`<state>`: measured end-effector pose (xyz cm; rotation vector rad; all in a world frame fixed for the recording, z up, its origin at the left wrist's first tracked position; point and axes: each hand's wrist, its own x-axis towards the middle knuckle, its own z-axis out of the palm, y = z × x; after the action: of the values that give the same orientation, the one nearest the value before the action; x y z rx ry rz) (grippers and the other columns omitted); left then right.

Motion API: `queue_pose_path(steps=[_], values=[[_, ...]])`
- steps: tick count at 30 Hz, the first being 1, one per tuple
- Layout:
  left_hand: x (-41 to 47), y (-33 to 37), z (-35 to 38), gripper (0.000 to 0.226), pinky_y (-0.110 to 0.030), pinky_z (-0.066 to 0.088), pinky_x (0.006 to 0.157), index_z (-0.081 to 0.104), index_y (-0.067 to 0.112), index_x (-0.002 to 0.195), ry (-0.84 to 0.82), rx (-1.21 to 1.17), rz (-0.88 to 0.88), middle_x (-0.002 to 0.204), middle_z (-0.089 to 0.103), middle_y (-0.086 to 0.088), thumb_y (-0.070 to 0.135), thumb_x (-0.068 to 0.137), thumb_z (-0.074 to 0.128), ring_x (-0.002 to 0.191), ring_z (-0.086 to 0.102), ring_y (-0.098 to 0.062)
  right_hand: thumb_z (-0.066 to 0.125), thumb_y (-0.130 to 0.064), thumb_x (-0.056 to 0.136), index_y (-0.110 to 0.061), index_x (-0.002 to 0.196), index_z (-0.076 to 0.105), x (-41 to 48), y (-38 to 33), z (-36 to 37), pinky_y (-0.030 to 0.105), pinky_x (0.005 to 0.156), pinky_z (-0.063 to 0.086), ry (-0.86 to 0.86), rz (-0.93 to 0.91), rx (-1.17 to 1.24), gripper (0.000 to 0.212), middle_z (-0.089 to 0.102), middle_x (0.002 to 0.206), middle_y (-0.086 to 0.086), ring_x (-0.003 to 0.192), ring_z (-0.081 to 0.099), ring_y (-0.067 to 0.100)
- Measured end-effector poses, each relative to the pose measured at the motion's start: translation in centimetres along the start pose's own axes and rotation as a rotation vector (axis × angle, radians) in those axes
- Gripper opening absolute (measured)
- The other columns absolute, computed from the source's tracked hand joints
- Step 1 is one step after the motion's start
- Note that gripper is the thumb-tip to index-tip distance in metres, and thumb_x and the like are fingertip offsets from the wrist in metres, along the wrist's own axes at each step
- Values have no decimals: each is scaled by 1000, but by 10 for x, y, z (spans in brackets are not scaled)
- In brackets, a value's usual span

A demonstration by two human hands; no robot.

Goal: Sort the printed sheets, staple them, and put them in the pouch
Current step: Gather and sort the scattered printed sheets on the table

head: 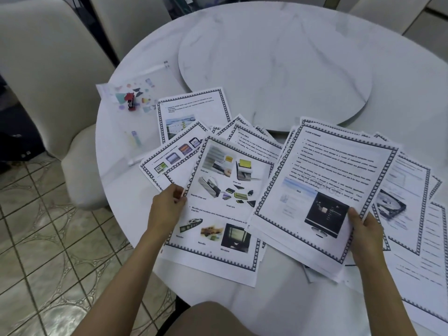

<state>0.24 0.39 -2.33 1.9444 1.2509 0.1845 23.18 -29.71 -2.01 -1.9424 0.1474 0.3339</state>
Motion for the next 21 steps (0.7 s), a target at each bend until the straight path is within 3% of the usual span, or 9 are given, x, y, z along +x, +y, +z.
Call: queue_pose_path(steps=[9,13,15,19,21], values=[[3,-3,-8,24,-23,34,78,55,7,116,-12,-145,-39,96,57,-3,16,94,49,91,51,-20,49,-26,95,-4,121,54,-5,-2,3,45,93,46,25,10,12,33,59,107,11,97,57,30],[4,-5,-9,23,-27,38,66,52,12,117,19,-237,-4,98,59,-4,19,96,45,86,53,-20,48,-23,95,-4,123,53,-13,-4,10,42,93,45,23,18,30,34,59,109,12,98,58,29],[4,-5,-8,21,-22,41,65,52,14,116,22,-279,5,95,60,-4,19,97,44,80,54,-18,48,-22,96,-3,120,54,-19,-7,17,39,89,46,5,13,38,32,60,107,12,94,58,28],[5,-6,-3,14,-30,43,74,49,22,110,-18,-325,12,97,62,-6,21,97,43,86,58,-23,49,-22,95,-8,111,57,-33,-12,40,34,79,51,-77,7,45,23,64,101,10,87,62,22],[6,-7,1,11,-30,42,72,46,26,107,-48,-345,-5,100,61,-6,23,98,41,85,58,-22,50,-22,94,-11,108,58,-42,-14,56,29,70,53,-137,6,41,20,66,95,4,84,64,18]])
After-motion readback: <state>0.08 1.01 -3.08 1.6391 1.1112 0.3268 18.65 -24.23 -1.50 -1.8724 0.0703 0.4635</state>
